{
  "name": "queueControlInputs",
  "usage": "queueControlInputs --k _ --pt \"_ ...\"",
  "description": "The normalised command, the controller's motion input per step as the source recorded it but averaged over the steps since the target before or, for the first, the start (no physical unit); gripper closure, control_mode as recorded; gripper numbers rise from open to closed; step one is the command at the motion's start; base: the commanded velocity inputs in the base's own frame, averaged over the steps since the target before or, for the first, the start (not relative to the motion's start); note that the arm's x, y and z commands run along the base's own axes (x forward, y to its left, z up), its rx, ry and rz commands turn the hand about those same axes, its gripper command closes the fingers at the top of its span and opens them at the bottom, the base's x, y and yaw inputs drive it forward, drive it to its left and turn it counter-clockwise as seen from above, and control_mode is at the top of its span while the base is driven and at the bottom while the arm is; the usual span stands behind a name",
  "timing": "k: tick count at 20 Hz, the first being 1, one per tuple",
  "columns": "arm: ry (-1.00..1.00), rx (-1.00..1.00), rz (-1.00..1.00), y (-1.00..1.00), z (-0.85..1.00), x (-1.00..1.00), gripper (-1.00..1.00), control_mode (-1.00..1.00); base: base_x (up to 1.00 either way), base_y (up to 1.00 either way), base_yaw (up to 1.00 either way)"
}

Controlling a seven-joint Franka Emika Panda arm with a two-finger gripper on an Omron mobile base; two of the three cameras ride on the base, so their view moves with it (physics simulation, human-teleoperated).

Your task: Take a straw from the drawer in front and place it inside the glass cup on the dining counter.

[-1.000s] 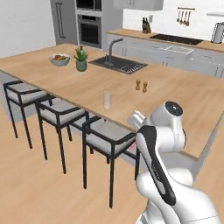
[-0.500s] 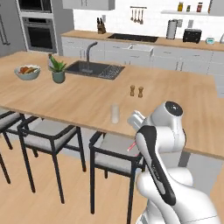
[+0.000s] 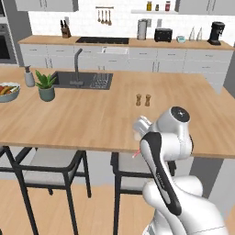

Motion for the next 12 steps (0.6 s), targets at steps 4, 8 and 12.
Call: queueControlInputs --k 4,8,12 --pt "-0.11 -0.09 -0.47 0.55 0.0 0.38 1.0 -1.0 0.0 0.0 0.0" --pt "0.04 -0.15 -0.35 0.03 0.0 0.31 1.0 -1.0 0.0 0.0 0.0" --pt "0.27 -0.12 -0.2 -0.61 0.27 0.11 1.0 -1.0 0.0 0.0 0.0"
